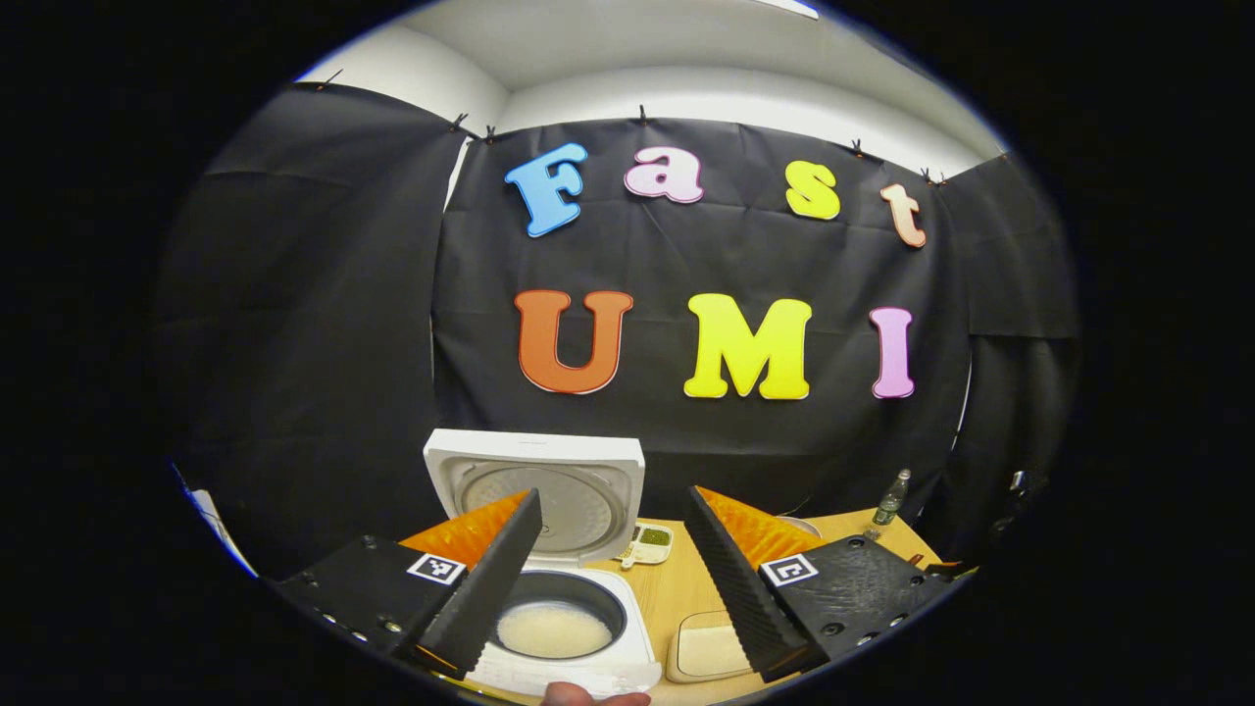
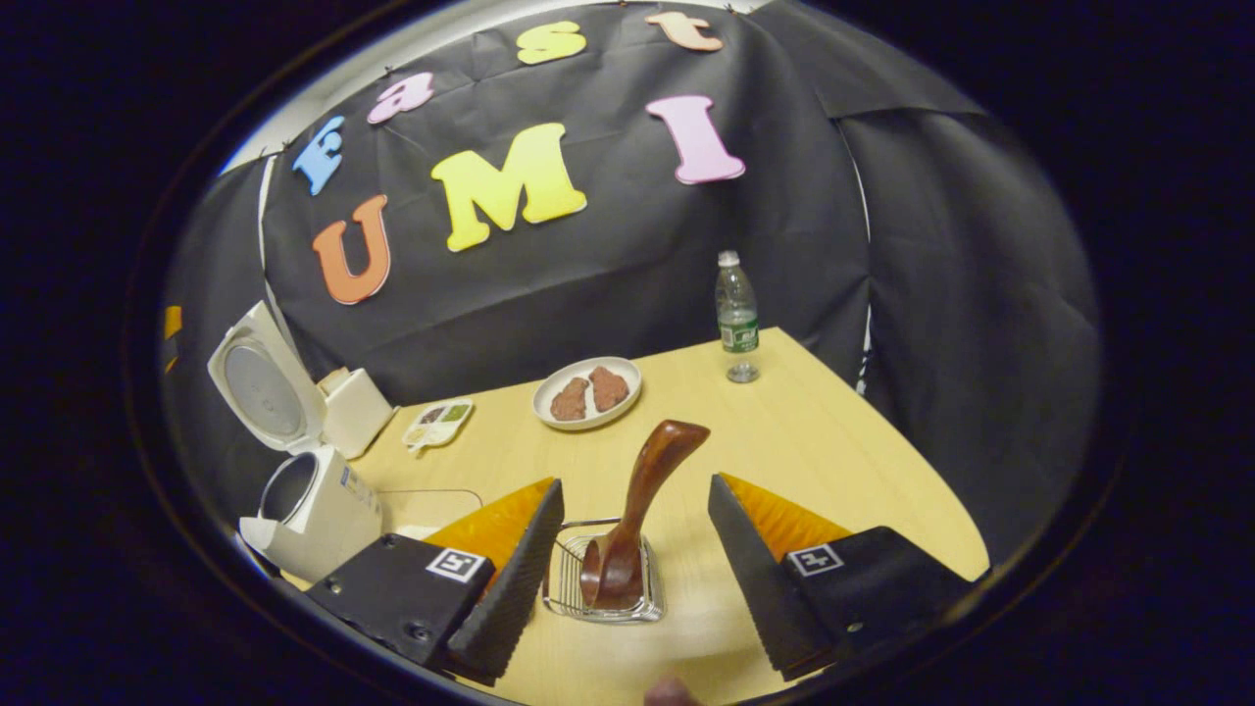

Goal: Close the left gripper, press the button to open the rice cooker; take a wooden spoon from the chopstick holder with the right hand, scoop a spoonful of rice and pour it into the rice cooker, then put the wooden spoon back into the chopstick holder.

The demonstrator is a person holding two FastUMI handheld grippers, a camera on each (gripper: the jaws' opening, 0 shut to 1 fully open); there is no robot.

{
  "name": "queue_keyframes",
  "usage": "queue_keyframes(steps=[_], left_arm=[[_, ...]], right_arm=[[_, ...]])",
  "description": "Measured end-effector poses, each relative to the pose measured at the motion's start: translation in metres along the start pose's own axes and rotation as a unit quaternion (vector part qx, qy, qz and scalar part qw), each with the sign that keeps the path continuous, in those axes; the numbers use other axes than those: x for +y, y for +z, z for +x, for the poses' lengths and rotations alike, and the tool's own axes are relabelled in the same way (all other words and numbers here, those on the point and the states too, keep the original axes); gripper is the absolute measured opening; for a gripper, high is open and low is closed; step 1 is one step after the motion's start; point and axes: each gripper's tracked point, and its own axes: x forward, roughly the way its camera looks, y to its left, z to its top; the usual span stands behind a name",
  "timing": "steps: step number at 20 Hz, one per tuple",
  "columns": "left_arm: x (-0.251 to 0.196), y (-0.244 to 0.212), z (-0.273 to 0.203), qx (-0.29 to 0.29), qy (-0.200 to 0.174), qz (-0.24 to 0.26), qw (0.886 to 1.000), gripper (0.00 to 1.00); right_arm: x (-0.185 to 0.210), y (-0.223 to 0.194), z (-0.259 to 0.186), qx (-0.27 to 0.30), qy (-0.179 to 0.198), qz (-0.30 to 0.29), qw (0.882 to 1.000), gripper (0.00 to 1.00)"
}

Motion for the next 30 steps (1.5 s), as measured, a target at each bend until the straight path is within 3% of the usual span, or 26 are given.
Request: queue_keyframes(steps=[1, 3, 4, 6, 7, 8, 9, 10, 12, 13, 14, 17, 21, 25, 30], left_arm=[[-0.004, -0.002, 0.004, 0.005, 0.003, -0.003, 1.000, 0.94], [-0.009, -0.010, 0.009, 0.017, 0.011, -0.006, 1.000, 0.94], [-0.010, -0.013, 0.010, 0.021, 0.015, -0.007, 1.000, 0.94], [-0.012, -0.015, 0.012, 0.027, 0.018, -0.004, 0.999, 0.94], [-0.011, -0.016, 0.014, 0.029, 0.020, -0.001, 0.999, 0.94], [-0.010, -0.016, 0.016, 0.030, 0.022, 0.001, 0.999, 0.94], [-0.009, -0.017, 0.018, 0.032, 0.024, -0.001, 0.999, 0.94], [-0.007, -0.018, 0.018, 0.035, 0.026, -0.004, 0.999, 0.94], [-0.005, -0.018, 0.015, 0.035, 0.026, -0.009, 0.999, 0.94], [-0.002, -0.018, 0.015, 0.034, 0.027, -0.009, 0.999, 0.94], [0.002, -0.018, 0.013, 0.033, 0.029, -0.007, 0.999, 0.94], [0.017, -0.013, 0.004, 0.026, 0.029, -0.007, 0.999, 0.94], [0.042, -0.018, -0.002, 0.022, 0.026, -0.003, 0.999, 0.94], [0.061, -0.025, -0.009, 0.018, 0.012, -0.010, 1.000, 0.94], [0.086, -0.029, -0.017, 0.010, 0.002, -0.017, 1.000, 0.94]], right_arm=[[-0.001, -0.005, 0.013, 0.013, 0.007, 0.007, 1.000, 0.88], [0.004, -0.011, 0.028, 0.031, 0.023, 0.015, 0.999, 0.82], [0.005, -0.012, 0.036, 0.037, 0.028, 0.017, 0.999, 0.84], [0.002, -0.014, 0.048, 0.047, 0.029, 0.019, 0.998, 0.75], [0.001, -0.015, 0.053, 0.050, 0.027, 0.022, 0.998, 0.63], [0.002, -0.015, 0.056, 0.053, 0.027, 0.025, 0.998, 0.66], [0.001, -0.016, 0.058, 0.056, 0.024, 0.027, 0.998, 0.53], [0.001, -0.016, 0.058, 0.059, 0.022, 0.028, 0.998, 0.54], [0.003, -0.017, 0.055, 0.062, 0.019, 0.030, 0.997, 0.40], [0.004, -0.017, 0.053, 0.063, 0.017, 0.029, 0.997, 0.24], [0.005, -0.016, 0.049, 0.066, 0.015, 0.029, 0.997, 0.28], [0.014, -0.017, 0.039, 0.068, 0.007, 0.026, 0.997, 0.20], [0.025, 0.002, 0.018, 0.045, -0.031, 0.029, 0.998, 0.17], [0.042, 0.037, -0.016, 0.008, -0.063, -0.006, 0.998, 0.13], [0.087, 0.077, -0.051, -0.036, -0.073, -0.072, 0.994, 0.13]])
